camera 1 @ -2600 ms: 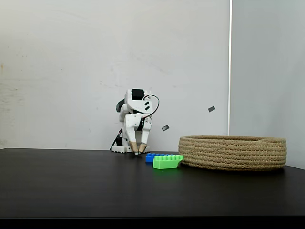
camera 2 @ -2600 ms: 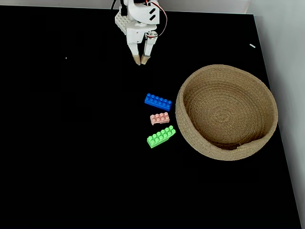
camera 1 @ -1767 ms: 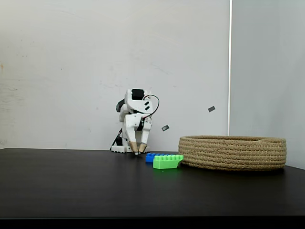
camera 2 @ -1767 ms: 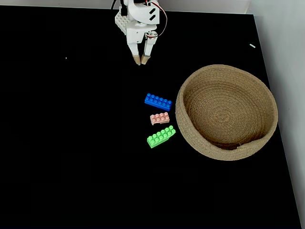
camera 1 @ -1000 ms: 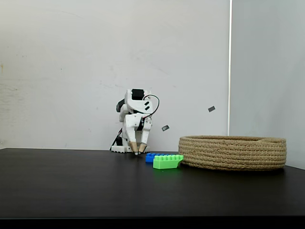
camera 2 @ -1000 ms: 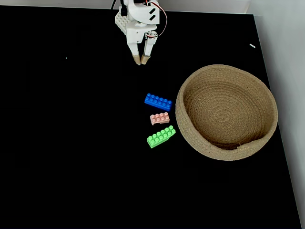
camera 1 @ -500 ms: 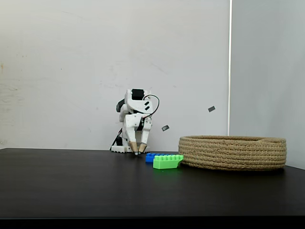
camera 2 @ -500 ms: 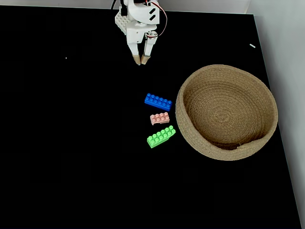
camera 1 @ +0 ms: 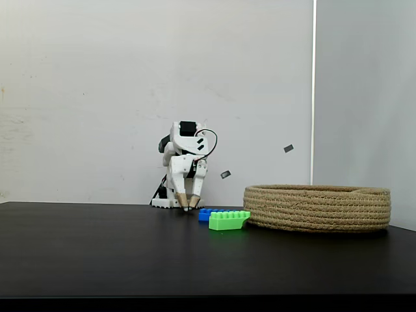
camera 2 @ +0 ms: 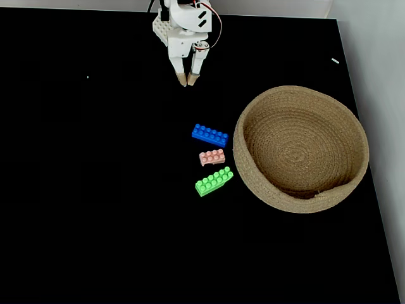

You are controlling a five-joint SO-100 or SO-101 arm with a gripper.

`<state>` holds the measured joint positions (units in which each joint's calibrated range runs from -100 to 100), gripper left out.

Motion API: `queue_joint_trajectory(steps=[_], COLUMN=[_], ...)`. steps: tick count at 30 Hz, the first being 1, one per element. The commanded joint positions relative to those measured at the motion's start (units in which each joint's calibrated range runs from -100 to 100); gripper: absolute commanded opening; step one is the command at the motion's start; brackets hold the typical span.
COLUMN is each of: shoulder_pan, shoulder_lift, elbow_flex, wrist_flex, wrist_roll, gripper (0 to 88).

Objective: Place the lego blocks in the tray

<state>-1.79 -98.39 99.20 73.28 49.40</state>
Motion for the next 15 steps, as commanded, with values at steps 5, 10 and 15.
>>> queue_joint_trajectory(steps=[5,10,15], shoulder_pan=[-0.2,-0.3,-0.4], shoulder_lift=[-0.5,-0.5,-0.5], elbow_flex=[0.8,0.8,0.8], wrist_flex=[0.3,0.4,0.4], wrist_roll=[0.0,0.4,0.2], gripper=[1.6,1.2,1.8])
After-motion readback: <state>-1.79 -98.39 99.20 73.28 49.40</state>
